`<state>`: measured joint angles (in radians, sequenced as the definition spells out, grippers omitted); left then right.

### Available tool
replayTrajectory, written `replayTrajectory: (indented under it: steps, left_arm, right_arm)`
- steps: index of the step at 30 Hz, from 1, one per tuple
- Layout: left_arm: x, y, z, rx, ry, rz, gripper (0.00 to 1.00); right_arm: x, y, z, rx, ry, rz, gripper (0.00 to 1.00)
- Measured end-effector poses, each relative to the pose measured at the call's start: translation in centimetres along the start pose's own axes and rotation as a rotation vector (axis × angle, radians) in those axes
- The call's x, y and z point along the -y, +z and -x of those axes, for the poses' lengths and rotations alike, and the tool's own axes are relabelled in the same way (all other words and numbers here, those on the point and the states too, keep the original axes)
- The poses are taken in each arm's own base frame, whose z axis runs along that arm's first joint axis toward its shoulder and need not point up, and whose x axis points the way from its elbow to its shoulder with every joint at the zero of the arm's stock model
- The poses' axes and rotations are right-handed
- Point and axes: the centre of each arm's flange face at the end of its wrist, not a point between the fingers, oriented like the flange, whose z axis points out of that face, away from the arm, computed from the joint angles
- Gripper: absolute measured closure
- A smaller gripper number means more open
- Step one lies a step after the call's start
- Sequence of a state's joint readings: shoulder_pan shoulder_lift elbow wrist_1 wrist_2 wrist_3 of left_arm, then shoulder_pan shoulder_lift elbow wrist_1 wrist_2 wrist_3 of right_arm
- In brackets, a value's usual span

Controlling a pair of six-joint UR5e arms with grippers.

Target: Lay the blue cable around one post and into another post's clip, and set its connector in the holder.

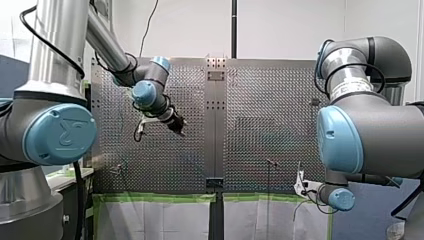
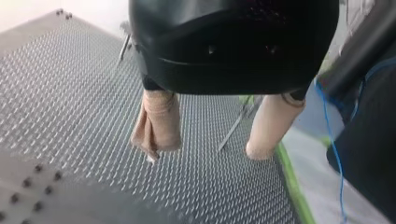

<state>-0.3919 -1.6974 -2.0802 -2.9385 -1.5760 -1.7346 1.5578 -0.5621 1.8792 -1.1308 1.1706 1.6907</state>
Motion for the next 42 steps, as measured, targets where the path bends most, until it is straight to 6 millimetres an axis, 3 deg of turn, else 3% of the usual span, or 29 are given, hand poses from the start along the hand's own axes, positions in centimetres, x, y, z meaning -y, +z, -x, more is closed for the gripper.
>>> replayTrajectory:
  steps: [16,42]
  left_arm:
    - [6.6,2.2,-5.4,-0.052,-0.079,-0.260,0.00]
    - [19.1,8.0,-7.5,0.131,-0.003,-0.456,0.00]
  right_arm:
    - [0.0,0.0,0.0,0.002,0.000,0.000,1.00]
    - [-0.1,-0.1,-0.4,0.006,0.001,0.000,1.00]
